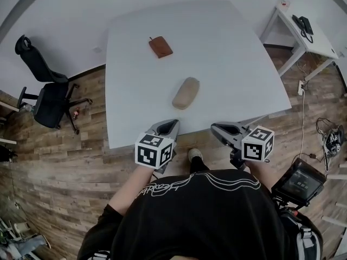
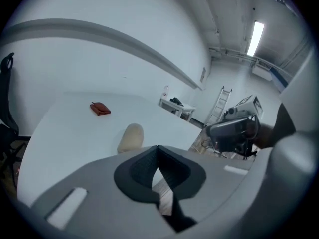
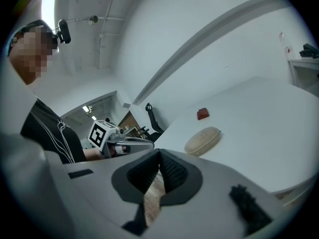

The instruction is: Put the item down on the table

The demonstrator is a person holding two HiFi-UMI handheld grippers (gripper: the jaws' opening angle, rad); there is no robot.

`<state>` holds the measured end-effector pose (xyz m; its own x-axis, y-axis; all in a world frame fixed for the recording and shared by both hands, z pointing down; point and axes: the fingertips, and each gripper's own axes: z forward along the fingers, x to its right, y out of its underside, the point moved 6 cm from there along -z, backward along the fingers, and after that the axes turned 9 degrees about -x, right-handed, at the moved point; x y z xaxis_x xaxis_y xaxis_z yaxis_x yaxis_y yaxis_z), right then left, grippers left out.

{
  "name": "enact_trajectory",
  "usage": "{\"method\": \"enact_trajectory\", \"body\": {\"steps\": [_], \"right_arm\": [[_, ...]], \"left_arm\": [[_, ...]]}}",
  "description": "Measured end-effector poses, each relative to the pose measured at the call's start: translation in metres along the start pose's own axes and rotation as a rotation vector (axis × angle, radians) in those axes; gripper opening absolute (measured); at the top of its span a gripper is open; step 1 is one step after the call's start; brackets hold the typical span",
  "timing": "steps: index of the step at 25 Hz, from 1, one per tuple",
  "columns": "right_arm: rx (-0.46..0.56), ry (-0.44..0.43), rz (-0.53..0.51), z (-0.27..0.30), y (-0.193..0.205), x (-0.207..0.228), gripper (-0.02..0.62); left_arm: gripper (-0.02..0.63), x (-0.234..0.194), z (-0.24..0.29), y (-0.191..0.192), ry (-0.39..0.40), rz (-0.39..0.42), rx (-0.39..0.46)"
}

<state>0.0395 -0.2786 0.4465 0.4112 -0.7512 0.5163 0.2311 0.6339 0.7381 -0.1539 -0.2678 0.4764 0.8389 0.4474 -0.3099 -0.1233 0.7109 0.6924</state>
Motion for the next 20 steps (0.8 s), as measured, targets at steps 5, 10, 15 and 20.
{"method": "enact_trajectory", "body": {"steps": [5, 10, 15, 20], "right_arm": [[0.015, -0.004, -0.066, -0.006, 0.003, -0.04, 0.005], [0.043, 0.009, -0.139, -0.015, 0.04, -0.107, 0.005], [0.022, 0.019, -0.166, -0.009, 0.032, -0.115, 0.005], [0.015, 0.046, -0.178, -0.011, 0.033, -0.12, 0.005]], "left_arm": [[0.006, 0.04, -0.055, -0.005, 0.13, 0.028, 0.119], [0.006, 0.086, -0.113, 0.034, 0.151, 0.118, 0.171], [0.006, 0.082, -0.116, 0.033, 0.135, 0.134, 0.156], [0.006, 0.087, -0.115, 0.033, 0.142, 0.129, 0.157]]}}
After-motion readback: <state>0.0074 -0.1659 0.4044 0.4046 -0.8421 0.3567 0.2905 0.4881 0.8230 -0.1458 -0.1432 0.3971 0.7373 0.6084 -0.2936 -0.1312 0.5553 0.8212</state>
